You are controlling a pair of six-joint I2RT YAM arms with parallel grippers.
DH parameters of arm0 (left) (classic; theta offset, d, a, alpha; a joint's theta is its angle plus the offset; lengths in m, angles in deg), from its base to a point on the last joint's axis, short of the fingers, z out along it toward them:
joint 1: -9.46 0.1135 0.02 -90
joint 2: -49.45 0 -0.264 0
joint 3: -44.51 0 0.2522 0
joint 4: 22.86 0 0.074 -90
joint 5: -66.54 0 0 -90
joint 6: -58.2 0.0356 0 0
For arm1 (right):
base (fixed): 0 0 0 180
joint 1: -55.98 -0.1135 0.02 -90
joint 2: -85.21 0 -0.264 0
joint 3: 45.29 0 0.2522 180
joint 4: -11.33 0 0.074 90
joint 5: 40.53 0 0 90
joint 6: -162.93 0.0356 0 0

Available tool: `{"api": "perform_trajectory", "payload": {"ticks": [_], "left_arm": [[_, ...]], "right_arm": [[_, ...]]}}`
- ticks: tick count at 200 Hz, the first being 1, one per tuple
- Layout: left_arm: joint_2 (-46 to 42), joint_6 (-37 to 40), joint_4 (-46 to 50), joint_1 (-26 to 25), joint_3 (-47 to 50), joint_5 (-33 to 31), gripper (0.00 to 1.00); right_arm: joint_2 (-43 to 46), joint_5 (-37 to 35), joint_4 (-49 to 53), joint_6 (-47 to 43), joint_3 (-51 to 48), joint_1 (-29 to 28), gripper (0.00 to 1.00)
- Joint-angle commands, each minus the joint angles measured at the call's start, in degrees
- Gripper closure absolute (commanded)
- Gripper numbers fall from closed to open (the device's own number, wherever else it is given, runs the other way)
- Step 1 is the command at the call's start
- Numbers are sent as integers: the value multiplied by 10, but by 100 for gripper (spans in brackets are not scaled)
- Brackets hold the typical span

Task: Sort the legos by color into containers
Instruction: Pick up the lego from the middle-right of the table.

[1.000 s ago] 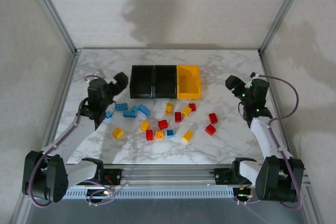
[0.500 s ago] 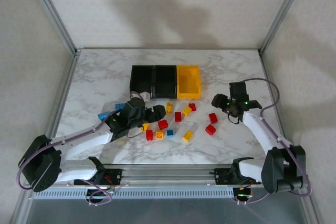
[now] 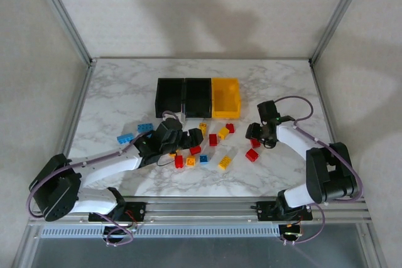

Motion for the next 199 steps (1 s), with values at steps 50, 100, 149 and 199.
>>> {"api": "perform_trajectory", "payload": {"ticks": [50, 100, 149, 199], "left_arm": [[43, -14, -6, -17, -21, -10, 22], [56, -27, -13, -24, -22, -20, 24], [35, -42, 7, -24, -21, -85, 25], [-25, -58, 31, -9, -13, -127, 27]], "right_arm": [[-42, 3, -9, -12, 12, -27, 43], [-61, -11, -10, -15, 23, -34, 65], [-64, -53, 33, -31, 98, -44, 74], [-62, -47, 59, -31, 206, -69, 75]]}}
